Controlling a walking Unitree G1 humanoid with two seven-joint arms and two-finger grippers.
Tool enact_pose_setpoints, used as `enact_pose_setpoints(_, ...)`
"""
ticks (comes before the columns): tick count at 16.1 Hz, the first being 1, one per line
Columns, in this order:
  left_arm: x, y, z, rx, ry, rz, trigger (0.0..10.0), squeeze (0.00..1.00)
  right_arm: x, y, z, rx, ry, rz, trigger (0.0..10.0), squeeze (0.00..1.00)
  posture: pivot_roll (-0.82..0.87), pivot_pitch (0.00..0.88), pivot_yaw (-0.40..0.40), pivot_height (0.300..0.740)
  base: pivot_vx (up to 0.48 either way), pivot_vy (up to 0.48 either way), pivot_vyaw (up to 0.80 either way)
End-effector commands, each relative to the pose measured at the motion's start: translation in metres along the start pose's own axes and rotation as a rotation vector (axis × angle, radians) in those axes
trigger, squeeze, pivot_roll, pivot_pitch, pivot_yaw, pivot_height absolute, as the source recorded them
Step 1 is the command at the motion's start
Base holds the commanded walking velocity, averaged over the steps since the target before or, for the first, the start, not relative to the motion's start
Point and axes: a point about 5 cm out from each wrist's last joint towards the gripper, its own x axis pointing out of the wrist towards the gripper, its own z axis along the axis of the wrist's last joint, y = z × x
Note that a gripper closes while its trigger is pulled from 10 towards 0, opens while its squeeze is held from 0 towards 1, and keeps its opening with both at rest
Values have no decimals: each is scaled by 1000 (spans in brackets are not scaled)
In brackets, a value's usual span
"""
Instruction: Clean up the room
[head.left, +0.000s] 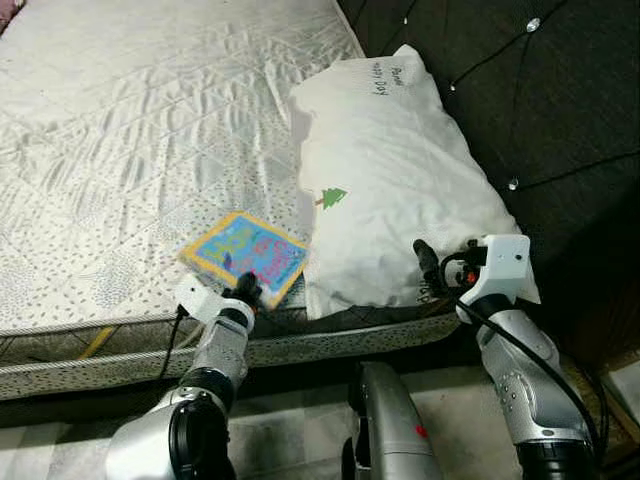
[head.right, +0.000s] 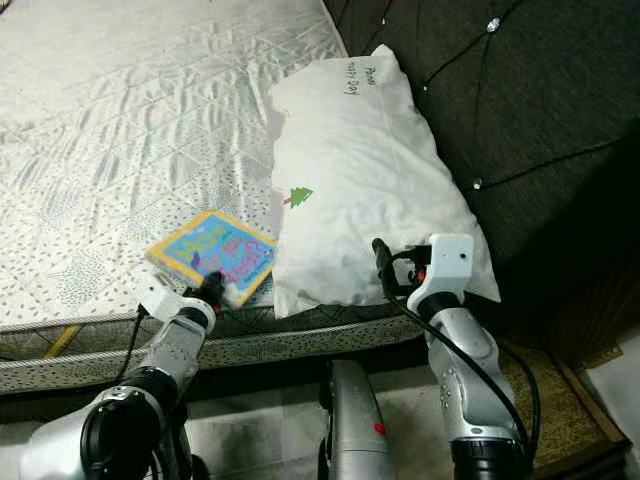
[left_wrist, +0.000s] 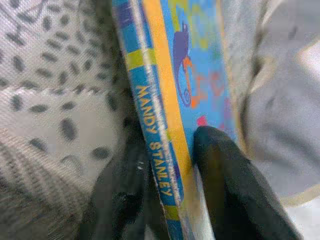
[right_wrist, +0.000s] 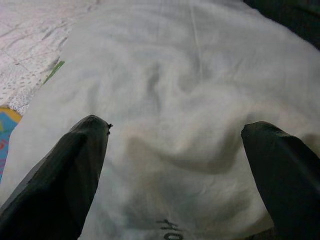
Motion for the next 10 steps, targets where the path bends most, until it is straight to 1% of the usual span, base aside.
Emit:
enact_pose_setpoints(1, -5, 9, -25, 97, 144, 61, 10000, 1000, 0, -6, 1, -11, -5, -26, 10000, 0, -271, 98, -46, 543, 0, 0, 0)
enact_pose_setpoints(2, -5, 8, -27, 135, 164, 66, 10000, 1000, 1, -6, 2, -12, -8, -25, 10000, 0, -270, 94, -46, 543, 0, 0, 0)
enact_pose_setpoints(3, -5, 9, -25, 148, 159, 84, 10000, 1000, 2, -6, 3, -15, -11, -23, 10000, 0, -269, 91, -47, 543, 0, 0, 0)
enact_pose_setpoints(5, -3, 10, -17, 113, 128, 125, 10000, 1000, 6, -6, 5, -21, -18, -19, 10000, 0, -266, 82, -52, 543, 0, 0, 0)
enact_pose_setpoints(6, -2, 8, -16, 120, 130, 119, 10000, 1000, 7, -6, 6, -23, -19, -19, 10000, 0, -265, 80, -53, 543, 0, 0, 0)
enact_pose_setpoints(8, -2, 4, -17, 167, 157, 84, 10000, 1000, 8, -7, 6, -24, -20, -19, 10000, 0, -260, 78, -56, 543, 0, 0, 0)
enact_pose_setpoints(9, -2, 2, -19, 204, 190, 63, 10000, 1000, 9, -7, 6, -26, -20, -19, 10000, 0, -257, 77, -57, 543, 0, 0, 0)
enact_pose_setpoints(10, -2, -1, -23, 259, 234, 30, 10000, 1000, 11, -7, 7, -29, -21, -17, 10000, 0, -257, 76, -57, 543, 0, 0, 0)
